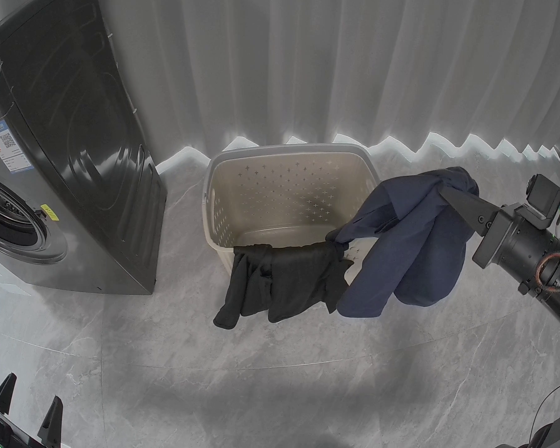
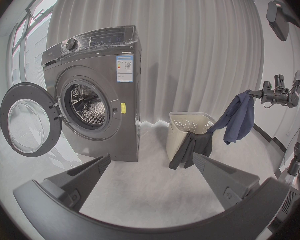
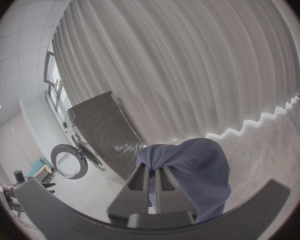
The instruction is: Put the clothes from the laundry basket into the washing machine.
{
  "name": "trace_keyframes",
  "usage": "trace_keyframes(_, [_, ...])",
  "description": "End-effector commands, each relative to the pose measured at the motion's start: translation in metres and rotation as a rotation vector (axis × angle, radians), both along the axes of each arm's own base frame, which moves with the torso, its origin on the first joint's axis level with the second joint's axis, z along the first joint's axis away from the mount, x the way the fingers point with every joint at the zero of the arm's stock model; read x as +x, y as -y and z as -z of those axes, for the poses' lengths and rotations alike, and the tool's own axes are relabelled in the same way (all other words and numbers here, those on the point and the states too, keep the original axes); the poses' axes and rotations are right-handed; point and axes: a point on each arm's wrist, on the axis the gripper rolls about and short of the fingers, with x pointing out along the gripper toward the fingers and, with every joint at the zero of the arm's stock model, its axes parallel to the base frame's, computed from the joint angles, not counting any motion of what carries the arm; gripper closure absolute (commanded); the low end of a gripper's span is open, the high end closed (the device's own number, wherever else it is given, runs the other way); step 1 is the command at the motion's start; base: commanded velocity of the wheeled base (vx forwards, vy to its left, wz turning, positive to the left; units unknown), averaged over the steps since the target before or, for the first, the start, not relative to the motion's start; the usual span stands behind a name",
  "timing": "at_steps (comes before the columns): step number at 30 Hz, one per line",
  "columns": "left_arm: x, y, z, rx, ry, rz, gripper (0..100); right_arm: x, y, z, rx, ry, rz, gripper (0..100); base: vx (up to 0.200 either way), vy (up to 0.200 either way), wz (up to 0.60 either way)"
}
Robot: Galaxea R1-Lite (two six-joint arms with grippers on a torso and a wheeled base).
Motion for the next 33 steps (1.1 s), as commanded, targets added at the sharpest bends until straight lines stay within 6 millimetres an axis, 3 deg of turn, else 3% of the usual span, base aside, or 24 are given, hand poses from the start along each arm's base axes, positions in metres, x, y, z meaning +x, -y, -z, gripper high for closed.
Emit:
trace_keyframes(1, [0.0003, 0.0000, 0.0043, 0.000, -0.004, 0.000, 0, 0.0000, -0.0003, 0.0003, -0.001, -0.001, -0.001, 100, 0.000, 0.200, 0.00])
trace_keyframes(20, [0.0004, 0.0000, 0.0042, -0.002, -0.006, 0.000, 0, -0.0017, -0.0034, 0.0006, -0.002, -0.002, -0.020, 100, 0.000, 0.200, 0.00])
trace_keyframes(29, [0.0003, 0.0000, 0.0043, -0.002, -0.004, 0.000, 0, -0.0019, -0.0034, 0.0010, -0.003, -0.003, -0.023, 100, 0.000, 0.000, 0.00])
trace_keyframes(33, [0.0003, 0.0000, 0.0043, -0.002, -0.004, 0.000, 0, -0.0019, -0.0034, 0.0010, -0.003, -0.003, -0.023, 100, -0.200, 0.000, 0.00])
